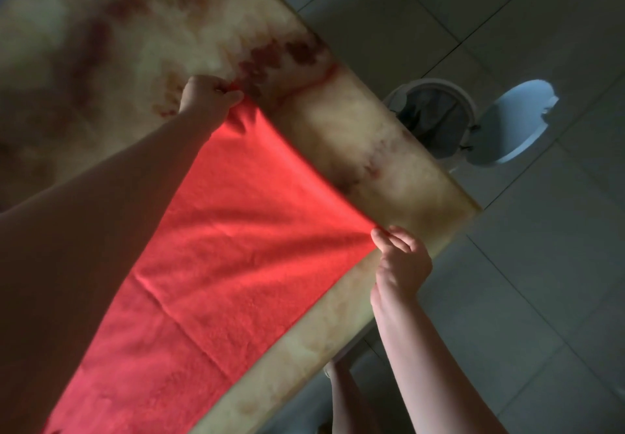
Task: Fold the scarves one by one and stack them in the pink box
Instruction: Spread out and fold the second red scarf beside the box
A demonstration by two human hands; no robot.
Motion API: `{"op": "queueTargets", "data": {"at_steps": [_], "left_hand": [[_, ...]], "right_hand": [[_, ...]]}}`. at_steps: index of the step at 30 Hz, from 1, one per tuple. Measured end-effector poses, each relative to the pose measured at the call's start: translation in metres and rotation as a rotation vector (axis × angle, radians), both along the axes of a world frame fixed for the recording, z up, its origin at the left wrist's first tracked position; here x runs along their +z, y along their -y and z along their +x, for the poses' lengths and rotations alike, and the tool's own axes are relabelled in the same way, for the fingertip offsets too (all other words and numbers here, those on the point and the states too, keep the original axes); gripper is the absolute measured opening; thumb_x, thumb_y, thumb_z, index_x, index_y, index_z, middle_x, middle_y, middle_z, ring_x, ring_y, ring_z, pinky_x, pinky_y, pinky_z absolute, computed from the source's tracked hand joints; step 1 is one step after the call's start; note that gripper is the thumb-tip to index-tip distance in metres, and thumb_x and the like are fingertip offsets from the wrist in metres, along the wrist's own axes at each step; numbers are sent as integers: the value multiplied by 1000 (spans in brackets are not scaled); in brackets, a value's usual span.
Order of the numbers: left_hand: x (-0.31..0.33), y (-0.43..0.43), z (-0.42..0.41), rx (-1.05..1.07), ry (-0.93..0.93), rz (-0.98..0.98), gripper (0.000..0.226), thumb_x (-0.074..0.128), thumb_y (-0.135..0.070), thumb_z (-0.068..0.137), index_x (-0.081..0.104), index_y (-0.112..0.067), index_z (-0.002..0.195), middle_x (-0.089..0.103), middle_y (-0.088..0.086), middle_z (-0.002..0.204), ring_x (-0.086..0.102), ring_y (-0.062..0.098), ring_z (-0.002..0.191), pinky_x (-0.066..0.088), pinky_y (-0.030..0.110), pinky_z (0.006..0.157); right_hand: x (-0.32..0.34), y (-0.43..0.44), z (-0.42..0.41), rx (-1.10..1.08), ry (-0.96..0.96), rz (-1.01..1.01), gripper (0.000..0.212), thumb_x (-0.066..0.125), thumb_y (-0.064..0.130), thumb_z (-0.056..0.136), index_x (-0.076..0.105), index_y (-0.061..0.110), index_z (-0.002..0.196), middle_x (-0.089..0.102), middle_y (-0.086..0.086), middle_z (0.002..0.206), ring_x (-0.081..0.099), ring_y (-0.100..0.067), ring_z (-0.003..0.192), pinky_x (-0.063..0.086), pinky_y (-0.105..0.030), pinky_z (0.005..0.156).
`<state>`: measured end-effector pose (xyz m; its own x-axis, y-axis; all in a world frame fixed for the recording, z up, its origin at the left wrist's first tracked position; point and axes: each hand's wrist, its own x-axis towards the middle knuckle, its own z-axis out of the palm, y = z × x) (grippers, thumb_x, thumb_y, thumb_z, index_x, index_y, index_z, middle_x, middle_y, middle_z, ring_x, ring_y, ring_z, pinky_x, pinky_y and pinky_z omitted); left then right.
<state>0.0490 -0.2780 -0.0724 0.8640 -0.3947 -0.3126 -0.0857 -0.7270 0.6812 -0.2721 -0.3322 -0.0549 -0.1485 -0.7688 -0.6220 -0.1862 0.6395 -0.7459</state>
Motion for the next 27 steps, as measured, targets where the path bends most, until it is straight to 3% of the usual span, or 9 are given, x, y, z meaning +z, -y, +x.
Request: {"op": "queueTargets", "data": {"at_steps": [3, 7, 9, 11, 14, 18, 20, 24, 27], "left_hand": [[-8, 0, -1, -15, 16, -10, 31, 67, -18, 85, 68, 1, 108, 55, -8, 54, 44, 2, 50, 32, 20, 52], [-7, 0, 0, -6, 35, 16, 32, 59, -13, 88, 63, -7, 119, 67, 10, 106, 61, 20, 96, 41, 20, 76], [-6, 1, 2, 59, -21, -65, 36, 56, -15, 90, 58, -12, 125, 65, -1, 105, 58, 12, 89, 44, 24, 78], [0, -4, 3, 75, 16, -114, 37, 60, -21, 89, 57, -14, 125, 63, -3, 104, 56, 9, 86, 43, 19, 72], [12, -30, -7, 13, 96, -96, 40, 60, -9, 84, 59, -17, 123, 61, 3, 119, 55, 12, 106, 42, 16, 86], [16, -97, -38, -29, 107, -68, 43, 54, 2, 81, 63, -13, 120, 62, 7, 123, 55, 19, 115, 36, 16, 93], [15, -137, -58, -14, 149, -31, 41, 54, 4, 79, 64, -10, 116, 62, 12, 121, 55, 26, 114, 36, 25, 98], [12, -213, -104, 37, 239, 8, 46, 51, -6, 71, 62, -7, 116, 57, 19, 121, 51, 35, 116, 37, 40, 102], [4, -268, -148, -15, 189, 115, 57, 59, -5, 75, 52, -10, 131, 46, 17, 137, 45, 36, 125, 37, 47, 105]], "right_hand": [[-6, 1, 2, -6, -27, -44, 28, 70, -11, 74, 60, 14, 83, 65, -9, 86, 63, -14, 78, 46, -6, 59], [-21, -4, -4, 134, -229, -143, 25, 76, 7, 75, 57, 23, 76, 64, 2, 77, 64, -16, 76, 51, -27, 75], [-26, -5, -10, 247, -353, -238, 20, 78, 15, 74, 60, 20, 80, 66, 1, 77, 65, -23, 81, 50, -35, 79], [-27, -4, -15, 386, -462, -443, 22, 79, 11, 71, 64, 14, 86, 68, -3, 82, 61, -32, 83, 41, -31, 76], [-14, -10, -14, 592, -583, -708, 33, 77, 2, 65, 66, 10, 95, 65, -8, 92, 54, -33, 83, 26, -25, 73], [4, -43, 2, 918, -373, -816, 30, 72, -1, 69, 66, 15, 94, 66, 3, 90, 55, -24, 88, 32, -25, 81], [9, -67, 15, 1082, -284, -851, 29, 71, -1, 70, 66, 16, 92, 67, 6, 90, 56, -21, 88, 37, -25, 86], [7, -116, 41, 1323, -271, -869, 37, 76, 8, 67, 65, 15, 101, 66, 2, 98, 57, -23, 94, 37, -27, 90], [-5, -154, 47, 1594, -342, -854, 55, 82, 18, 64, 62, 14, 115, 62, -6, 113, 57, -29, 104, 42, -36, 94]]}}
